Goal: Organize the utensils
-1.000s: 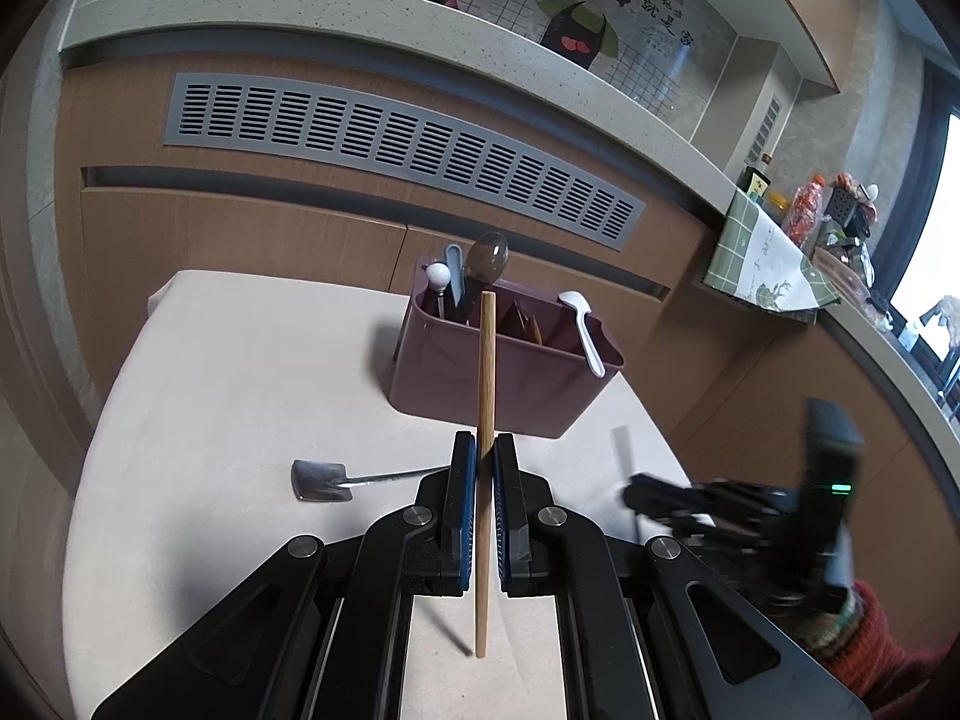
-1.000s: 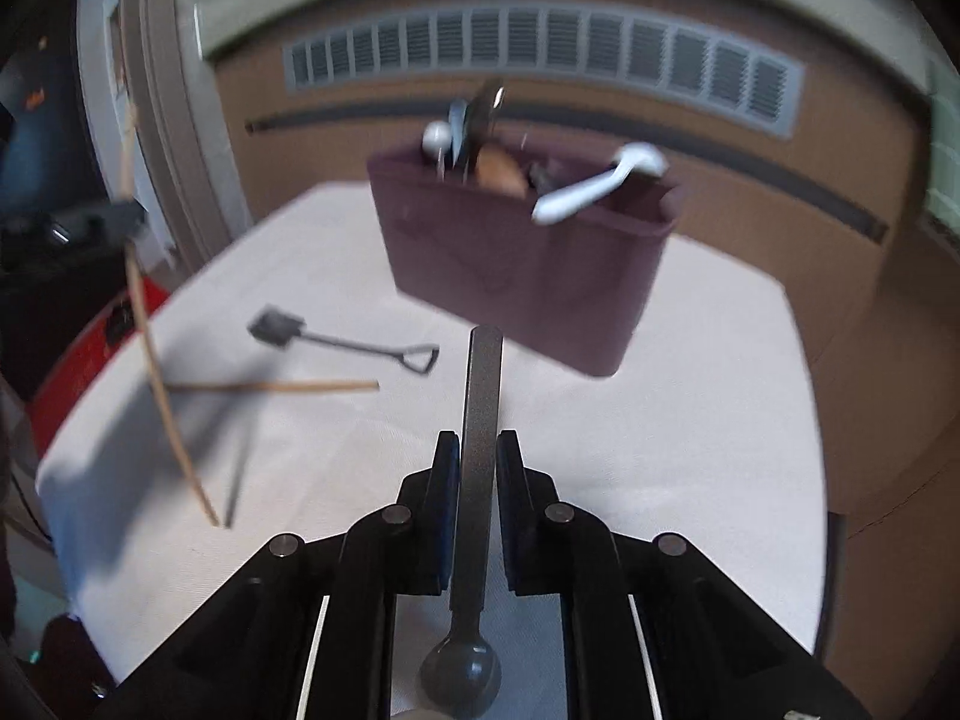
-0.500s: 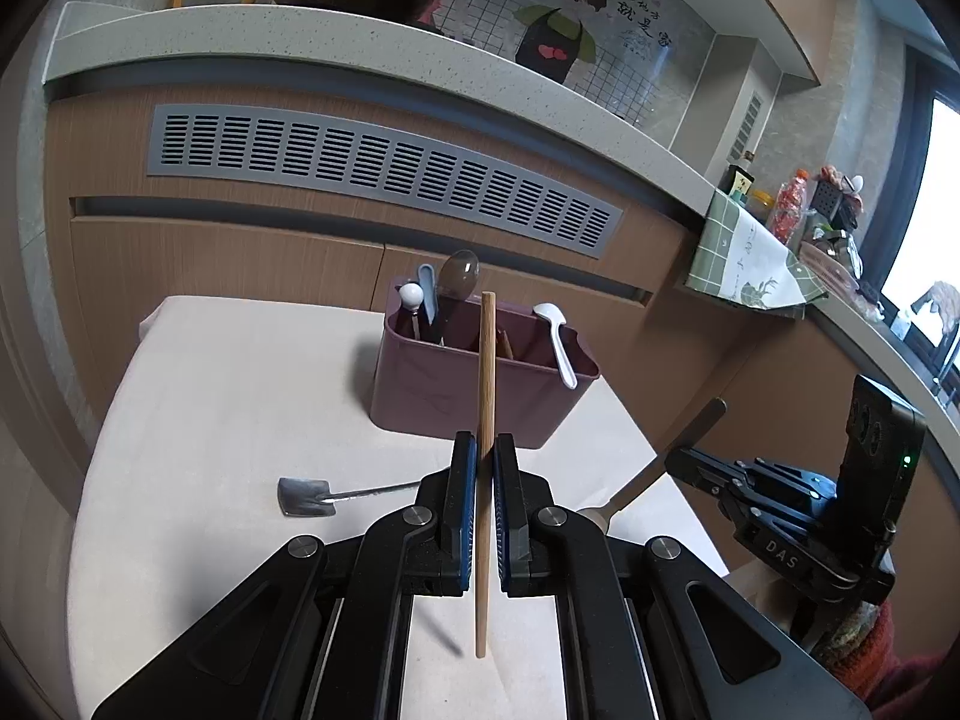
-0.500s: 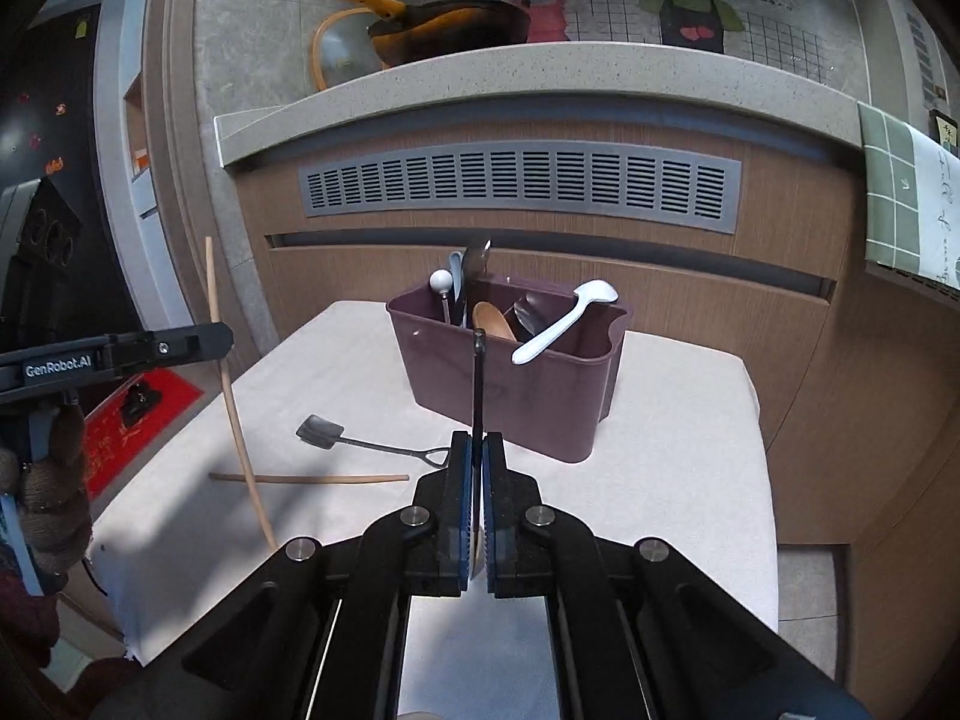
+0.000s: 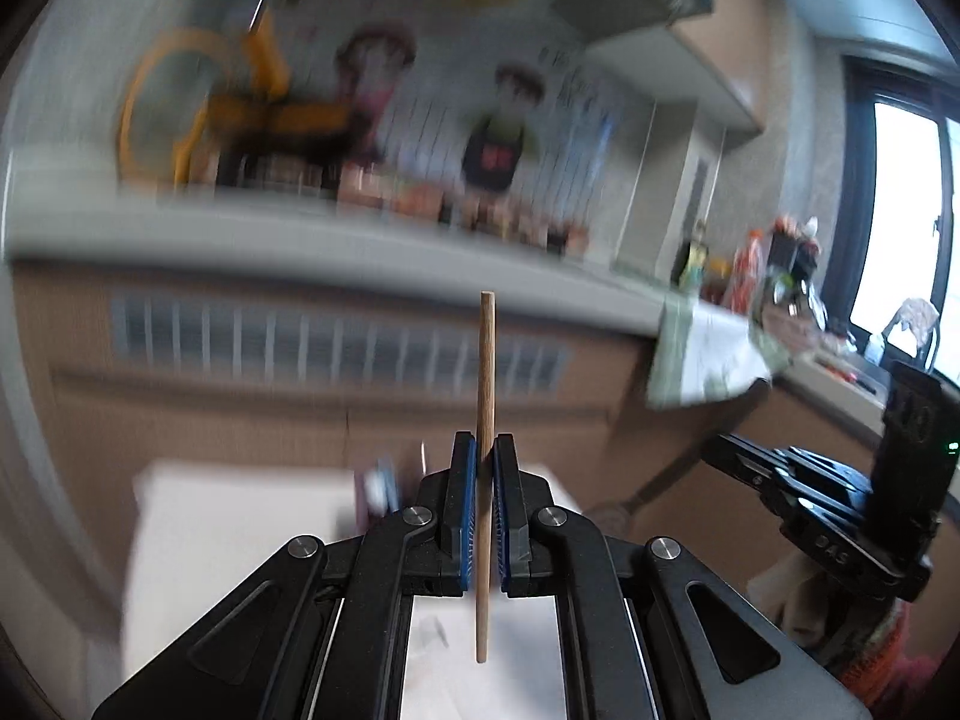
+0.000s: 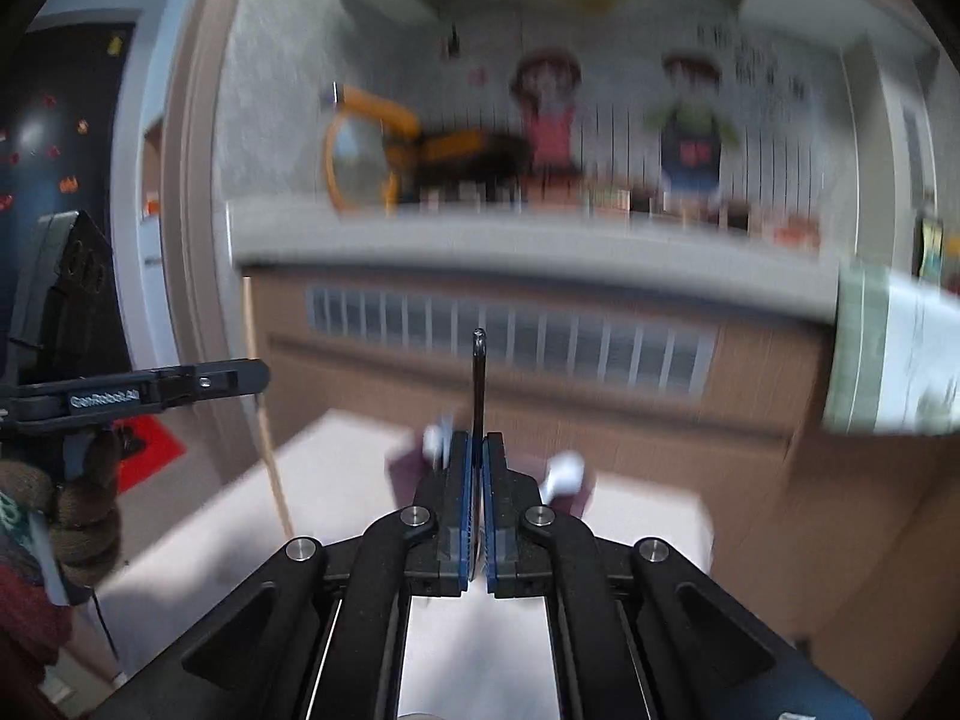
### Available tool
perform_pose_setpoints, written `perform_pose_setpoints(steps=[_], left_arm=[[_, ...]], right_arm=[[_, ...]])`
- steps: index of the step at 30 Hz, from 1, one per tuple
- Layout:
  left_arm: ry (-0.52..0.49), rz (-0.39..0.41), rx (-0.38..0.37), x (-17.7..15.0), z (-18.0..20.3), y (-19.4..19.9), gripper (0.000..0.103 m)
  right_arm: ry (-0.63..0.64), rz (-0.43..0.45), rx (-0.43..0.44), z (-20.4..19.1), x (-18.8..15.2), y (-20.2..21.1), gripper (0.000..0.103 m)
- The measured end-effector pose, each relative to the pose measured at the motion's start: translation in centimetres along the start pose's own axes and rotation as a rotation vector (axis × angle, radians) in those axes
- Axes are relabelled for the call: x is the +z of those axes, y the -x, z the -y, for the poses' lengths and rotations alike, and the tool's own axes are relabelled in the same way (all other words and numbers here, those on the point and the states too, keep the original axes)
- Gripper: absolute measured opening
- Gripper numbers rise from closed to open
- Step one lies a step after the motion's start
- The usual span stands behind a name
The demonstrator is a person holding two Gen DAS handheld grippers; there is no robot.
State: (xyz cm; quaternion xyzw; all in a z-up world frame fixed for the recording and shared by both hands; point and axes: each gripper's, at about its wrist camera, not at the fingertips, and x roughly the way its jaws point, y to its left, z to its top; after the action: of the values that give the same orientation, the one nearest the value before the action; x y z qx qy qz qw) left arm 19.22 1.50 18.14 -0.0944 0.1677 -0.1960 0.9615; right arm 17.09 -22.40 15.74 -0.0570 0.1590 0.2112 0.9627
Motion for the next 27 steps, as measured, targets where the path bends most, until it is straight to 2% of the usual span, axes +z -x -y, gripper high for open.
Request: perform_pose_setpoints(steps=[4, 7, 14, 21, 23, 26, 27], left_arm=[[-0.045, 0.108, 0.029, 3.5, 0.3, -2.2, 0.006], [-0.053, 0.115, 0.042, 3.8, -0.4, -4.9, 0.006], [0.007, 0.022, 0.008, 1.3, -3.6, -11.8, 0.006], [0.114, -0.102, -0.036, -1.1, -6.6, -15.9, 0.008], [0.136, -0.139, -0.057, -1.8, -7.2, -16.4, 0.014], [0.123, -0.15, -0.056, -2.4, -7.2, -16.0, 0.025], [0.122, -0.15, -0.057, -2.5, -7.4, -15.7, 0.025]], right_arm=[[0.016, 0.065, -0.027, 0.5, 4.0, -0.8, 0.002], [0.021, 0.041, -0.047, 0.9, 4.8, -3.3, 0.002], [-0.005, -0.108, -0.051, 1.6, 3.1, -10.3, 0.002], [-0.02, -0.255, -0.066, 1.9, 0.5, -15.5, 0.002], [-0.04, -0.287, -0.062, 2.0, 0.0, -16.5, 0.003], [-0.07, -0.313, -0.059, 2.3, -0.6, -17.4, 0.007], [-0.074, -0.316, -0.06, 2.3, -0.7, -17.4, 0.009]])
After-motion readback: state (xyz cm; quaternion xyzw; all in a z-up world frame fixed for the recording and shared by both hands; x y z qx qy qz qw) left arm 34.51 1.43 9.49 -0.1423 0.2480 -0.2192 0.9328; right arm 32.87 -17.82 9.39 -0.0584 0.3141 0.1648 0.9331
